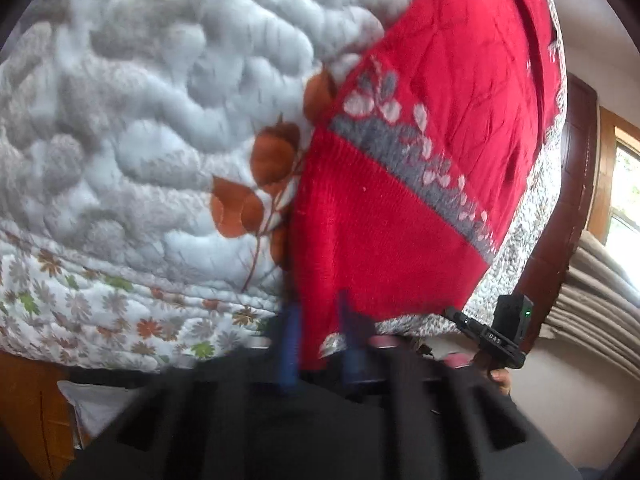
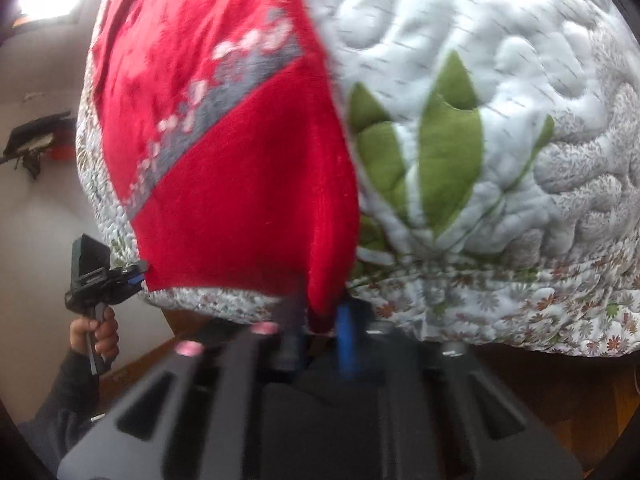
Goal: Fold small clothes
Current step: 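Grasp the grey-banded hem with both grippers and lift it, then fold the hem up toward the collar with both grippers and release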
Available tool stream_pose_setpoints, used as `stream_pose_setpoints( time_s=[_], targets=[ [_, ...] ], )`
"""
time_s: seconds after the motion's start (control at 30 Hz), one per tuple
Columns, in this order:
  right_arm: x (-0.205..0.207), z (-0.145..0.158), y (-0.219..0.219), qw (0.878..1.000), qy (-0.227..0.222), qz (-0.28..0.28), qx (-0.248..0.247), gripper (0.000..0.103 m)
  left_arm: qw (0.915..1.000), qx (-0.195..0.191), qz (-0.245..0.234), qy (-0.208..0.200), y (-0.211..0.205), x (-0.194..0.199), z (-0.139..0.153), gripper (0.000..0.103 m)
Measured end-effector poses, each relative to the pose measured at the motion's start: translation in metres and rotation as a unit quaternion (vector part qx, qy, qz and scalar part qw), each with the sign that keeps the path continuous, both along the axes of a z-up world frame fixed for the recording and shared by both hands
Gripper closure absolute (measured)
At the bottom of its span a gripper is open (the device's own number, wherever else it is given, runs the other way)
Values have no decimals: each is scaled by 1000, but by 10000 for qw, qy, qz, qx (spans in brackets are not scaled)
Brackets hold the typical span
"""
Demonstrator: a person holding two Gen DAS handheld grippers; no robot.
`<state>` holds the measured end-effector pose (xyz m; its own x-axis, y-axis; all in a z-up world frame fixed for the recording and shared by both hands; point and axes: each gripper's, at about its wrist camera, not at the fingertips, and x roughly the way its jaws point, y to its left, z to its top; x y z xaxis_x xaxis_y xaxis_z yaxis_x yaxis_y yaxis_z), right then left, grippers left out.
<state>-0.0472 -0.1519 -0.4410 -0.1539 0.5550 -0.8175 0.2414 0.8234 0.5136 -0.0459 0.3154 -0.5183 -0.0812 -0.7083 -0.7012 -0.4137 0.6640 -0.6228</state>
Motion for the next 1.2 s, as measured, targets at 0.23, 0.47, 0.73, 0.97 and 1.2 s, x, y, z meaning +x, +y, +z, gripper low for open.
stream_pose_setpoints(
  time_s=[0.23, 0.47, 0.73, 0.97, 1.2],
  targets=[
    [-1, 31, 3, 9987, -307, -299, 260, 97, 9982, -237, 460, -297, 11, -11, 34, 96],
    [4, 80, -10, 9907, -711, -871, 772, 97, 9900, -669, 894, -858, 22, -11, 86, 96],
    [47, 124, -19, 9824, -1198, -1030, 994, 97, 9808, -974, 1119, -1264, 32, 29, 118, 96],
    [107, 128, -21, 9813, -1312, -1103, 874, 97, 9741, -1205, 1501, -1190, 42, 83, 113, 96],
    [164, 89, -21, 9874, -966, -1080, 633, 97, 9771, -1097, 1597, -875, 38, 142, 86, 96]
  ],
)
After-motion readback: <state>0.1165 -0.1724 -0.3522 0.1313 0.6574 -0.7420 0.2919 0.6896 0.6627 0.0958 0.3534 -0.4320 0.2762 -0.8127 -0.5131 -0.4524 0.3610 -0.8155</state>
